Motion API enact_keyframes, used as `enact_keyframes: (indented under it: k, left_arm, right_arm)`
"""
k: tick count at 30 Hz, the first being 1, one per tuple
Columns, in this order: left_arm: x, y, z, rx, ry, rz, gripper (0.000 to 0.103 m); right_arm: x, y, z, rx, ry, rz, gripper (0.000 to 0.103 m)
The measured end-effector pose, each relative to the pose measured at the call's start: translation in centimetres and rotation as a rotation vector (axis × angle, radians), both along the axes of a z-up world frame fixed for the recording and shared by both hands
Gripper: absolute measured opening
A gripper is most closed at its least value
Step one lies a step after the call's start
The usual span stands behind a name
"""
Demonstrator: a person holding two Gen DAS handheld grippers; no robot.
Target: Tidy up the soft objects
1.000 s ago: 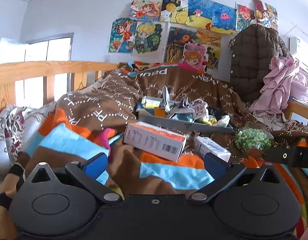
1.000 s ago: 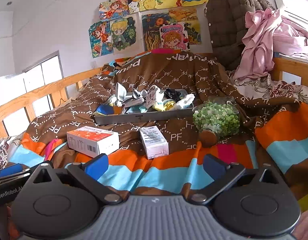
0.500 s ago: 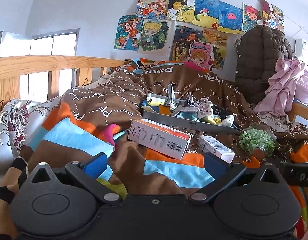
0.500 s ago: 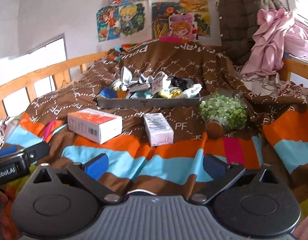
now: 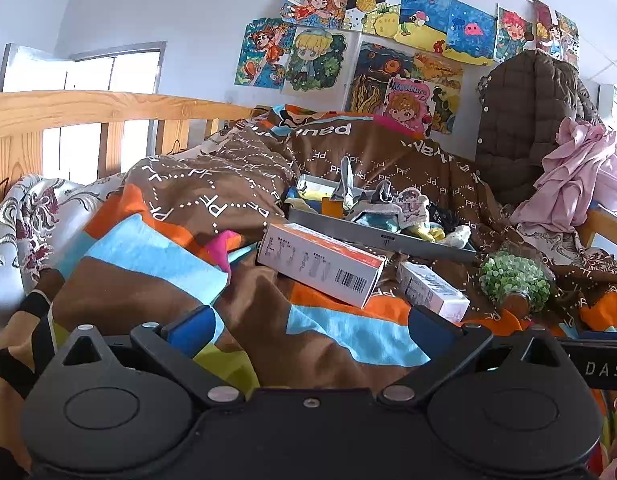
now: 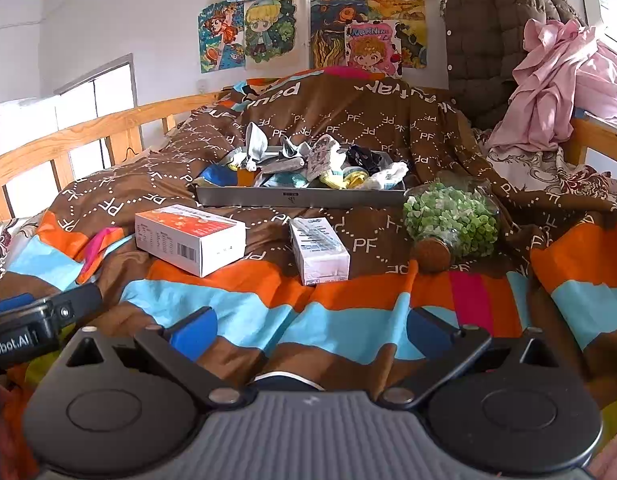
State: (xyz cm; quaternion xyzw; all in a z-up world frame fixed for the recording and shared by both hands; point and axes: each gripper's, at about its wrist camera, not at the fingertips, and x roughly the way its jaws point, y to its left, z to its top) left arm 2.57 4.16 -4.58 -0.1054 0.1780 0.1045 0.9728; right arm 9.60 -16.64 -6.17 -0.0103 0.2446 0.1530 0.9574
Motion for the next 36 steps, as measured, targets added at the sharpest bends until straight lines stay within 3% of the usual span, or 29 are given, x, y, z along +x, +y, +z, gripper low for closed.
enact_keyframes:
  k: [12, 36]
  left_arm:
    - [-0.2, -1.3, -0.2, 0.068, 0.031, 0.019, 0.102]
    - [-0.4, -1.3, -0.6, 0.057, 0.06, 0.052, 0.102]
  right_arm:
    - [0.1, -0.2, 0.0, 0.001, 0.009, -0.004, 0.103]
    - [0.2, -0.2, -0.1, 0.003, 0.005, -0.003, 0.103]
